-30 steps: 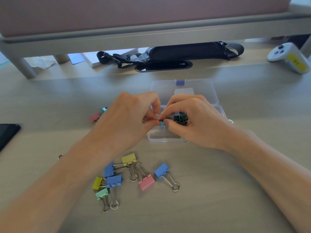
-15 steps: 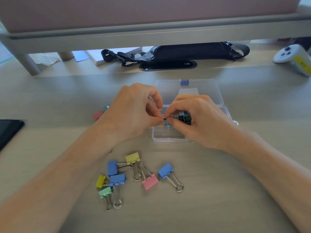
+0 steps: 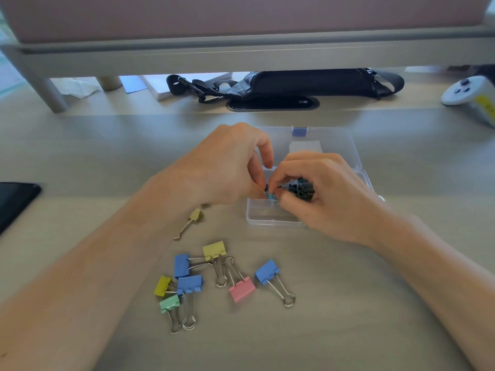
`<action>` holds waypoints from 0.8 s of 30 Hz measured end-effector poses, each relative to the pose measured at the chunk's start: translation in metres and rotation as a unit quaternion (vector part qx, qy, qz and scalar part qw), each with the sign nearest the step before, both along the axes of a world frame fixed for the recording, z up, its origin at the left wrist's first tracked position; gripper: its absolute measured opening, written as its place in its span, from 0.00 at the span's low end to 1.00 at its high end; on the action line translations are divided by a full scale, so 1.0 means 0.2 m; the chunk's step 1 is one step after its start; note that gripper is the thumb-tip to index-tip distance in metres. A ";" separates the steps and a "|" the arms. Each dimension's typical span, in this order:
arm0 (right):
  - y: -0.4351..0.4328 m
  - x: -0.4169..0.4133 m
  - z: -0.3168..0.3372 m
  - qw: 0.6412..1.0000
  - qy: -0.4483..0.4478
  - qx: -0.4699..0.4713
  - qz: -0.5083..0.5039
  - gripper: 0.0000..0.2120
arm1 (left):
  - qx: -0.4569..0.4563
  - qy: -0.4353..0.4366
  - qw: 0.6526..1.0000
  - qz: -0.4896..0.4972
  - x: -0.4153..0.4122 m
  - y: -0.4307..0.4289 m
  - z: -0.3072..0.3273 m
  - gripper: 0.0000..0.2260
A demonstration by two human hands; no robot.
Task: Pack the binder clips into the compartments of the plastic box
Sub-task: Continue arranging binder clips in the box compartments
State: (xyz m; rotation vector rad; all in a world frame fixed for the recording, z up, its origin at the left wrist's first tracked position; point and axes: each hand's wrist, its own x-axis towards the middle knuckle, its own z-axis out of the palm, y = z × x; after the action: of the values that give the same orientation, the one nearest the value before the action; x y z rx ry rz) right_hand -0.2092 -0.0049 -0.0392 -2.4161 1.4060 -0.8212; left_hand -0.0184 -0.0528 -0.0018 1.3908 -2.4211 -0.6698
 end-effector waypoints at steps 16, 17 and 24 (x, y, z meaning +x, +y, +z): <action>-0.02 -0.01 -0.02 1.000 -0.016 0.019 0.012 0.07 | 0.090 -0.138 0.985 0.047 0.63 0.07 0.14 0.08; -0.02 0.00 -0.02 1.000 -0.015 0.020 0.011 0.07 | 0.085 -0.165 0.981 0.052 0.63 0.08 0.15 0.08; -0.02 0.00 -0.01 1.000 -0.017 0.023 0.008 0.07 | 0.051 -0.251 0.963 0.082 0.55 0.08 0.10 0.08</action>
State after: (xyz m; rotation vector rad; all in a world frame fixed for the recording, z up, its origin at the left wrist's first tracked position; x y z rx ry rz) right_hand -0.2100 -0.0085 -0.0415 -2.3642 1.3751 -0.8138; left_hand 0.0925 -0.0366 0.0183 1.9814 -2.6172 -0.4443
